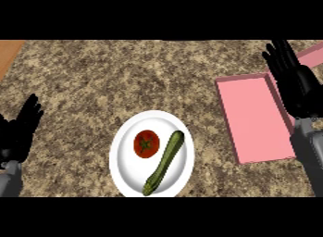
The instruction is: Pick the tomato from the plate and place it in the cardboard box
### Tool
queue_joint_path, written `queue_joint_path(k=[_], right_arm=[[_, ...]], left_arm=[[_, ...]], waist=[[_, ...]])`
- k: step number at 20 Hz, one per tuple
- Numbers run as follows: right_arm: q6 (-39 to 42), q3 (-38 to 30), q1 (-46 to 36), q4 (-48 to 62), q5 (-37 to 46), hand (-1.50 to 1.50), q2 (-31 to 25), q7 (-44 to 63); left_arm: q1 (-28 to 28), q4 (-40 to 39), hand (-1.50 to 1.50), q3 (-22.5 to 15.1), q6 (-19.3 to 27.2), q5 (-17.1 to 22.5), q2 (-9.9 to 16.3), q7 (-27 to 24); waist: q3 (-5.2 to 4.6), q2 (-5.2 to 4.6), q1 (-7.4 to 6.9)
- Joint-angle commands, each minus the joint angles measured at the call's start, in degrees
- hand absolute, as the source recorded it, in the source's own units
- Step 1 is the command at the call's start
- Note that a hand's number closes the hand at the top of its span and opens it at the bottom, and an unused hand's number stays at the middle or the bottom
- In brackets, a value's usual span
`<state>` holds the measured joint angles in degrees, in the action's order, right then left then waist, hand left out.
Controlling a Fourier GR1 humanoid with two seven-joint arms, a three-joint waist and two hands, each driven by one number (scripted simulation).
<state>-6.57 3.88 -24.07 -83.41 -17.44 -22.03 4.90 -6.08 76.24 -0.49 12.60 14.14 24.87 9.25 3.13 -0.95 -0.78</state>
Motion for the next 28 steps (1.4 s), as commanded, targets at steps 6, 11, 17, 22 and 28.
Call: queue_joint_path(k=[6,11,17,22,28], right_arm=[[-7.1,15.6,6.3,-13.5,10.4,-1.5,12.6,-6.8],[-25.4,17.4,13.4,-16.8,26.2,-1.5,17.8,-24.5],[-27.5,31.8,24.9,-21.5,42.3,-1.5,13.1,-25.6],[-21.8,32.3,22.1,-18.0,59.3,-1.5,6.2,-4.0],[-6.0,36.8,18.2,-20.9,73.2,-1.5,7.5,18.1]], left_arm=[[-0.1,12.2,0.0,0.8,-5.3,5.7,0.0,1.0],[2.3,11.1,0.0,0.9,-7.5,8.0,-1.3,-0.4],[4.5,13.0,0.0,0.8,-8.6,8.4,-1.8,0.4],[5.2,13.5,0.0,2.2,-8.7,8.7,-0.5,0.3],[4.3,14.3,0.0,1.7,-7.6,8.2,-1.1,1.5]], waist=[[-3.11,1.96,0.29],[-3.11,1.91,1.2],[-3.22,1.39,1.5],[-3.72,1.95,2.01],[-3.71,1.83,1.83]])
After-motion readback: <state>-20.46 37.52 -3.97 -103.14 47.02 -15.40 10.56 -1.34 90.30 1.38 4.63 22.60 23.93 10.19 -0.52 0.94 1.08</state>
